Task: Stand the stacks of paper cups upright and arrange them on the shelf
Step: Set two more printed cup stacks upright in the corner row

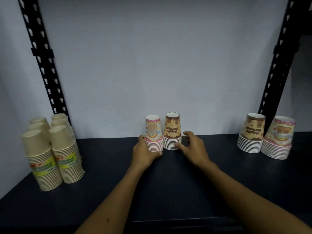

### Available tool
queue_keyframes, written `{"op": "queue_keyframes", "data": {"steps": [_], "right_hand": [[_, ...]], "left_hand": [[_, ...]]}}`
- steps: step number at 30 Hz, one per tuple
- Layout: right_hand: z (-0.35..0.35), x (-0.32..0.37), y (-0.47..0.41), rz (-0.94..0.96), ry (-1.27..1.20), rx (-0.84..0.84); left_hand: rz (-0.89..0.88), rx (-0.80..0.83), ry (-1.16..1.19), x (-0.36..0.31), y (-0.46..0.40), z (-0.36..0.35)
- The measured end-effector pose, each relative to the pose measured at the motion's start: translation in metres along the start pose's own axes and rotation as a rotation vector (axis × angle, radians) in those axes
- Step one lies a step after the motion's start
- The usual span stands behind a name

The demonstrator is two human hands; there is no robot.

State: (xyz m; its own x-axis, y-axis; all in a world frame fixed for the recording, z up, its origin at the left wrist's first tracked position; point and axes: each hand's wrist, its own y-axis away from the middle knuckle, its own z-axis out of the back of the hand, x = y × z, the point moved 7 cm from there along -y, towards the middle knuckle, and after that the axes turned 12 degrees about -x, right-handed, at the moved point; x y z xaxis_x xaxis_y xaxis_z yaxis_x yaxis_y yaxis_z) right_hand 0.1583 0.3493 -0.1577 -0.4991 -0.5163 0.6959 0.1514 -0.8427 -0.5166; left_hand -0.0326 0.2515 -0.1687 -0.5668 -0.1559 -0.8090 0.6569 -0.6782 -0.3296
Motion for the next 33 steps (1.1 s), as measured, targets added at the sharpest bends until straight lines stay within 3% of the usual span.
{"op": "queue_keyframes", "data": {"steps": [3,8,13,20,27,33], "right_hand": [[0.009,0.03,0.015,0.114,-0.063,-0.13],[-0.037,0.073,0.034,0.118,-0.196,0.008],[-0.079,0.084,0.027,0.028,-0.203,-0.014],[-0.119,0.094,0.014,-0.039,-0.273,0.046],[-0.094,0.084,0.035,0.061,-0.247,0.148],[-0.013,0.066,0.056,0.104,-0.25,0.13]], "left_hand": [[-0.015,0.053,-0.125,0.013,0.001,0.015],[0.032,-0.026,-0.302,0.042,-0.001,0.057],[0.08,-0.178,-0.267,0.051,-0.001,0.084],[0.114,-0.24,-0.17,0.056,-0.005,0.09],[0.055,-0.196,-0.281,0.053,-0.004,0.086],[-0.198,-0.073,-0.588,0.03,0.003,0.068]]}}
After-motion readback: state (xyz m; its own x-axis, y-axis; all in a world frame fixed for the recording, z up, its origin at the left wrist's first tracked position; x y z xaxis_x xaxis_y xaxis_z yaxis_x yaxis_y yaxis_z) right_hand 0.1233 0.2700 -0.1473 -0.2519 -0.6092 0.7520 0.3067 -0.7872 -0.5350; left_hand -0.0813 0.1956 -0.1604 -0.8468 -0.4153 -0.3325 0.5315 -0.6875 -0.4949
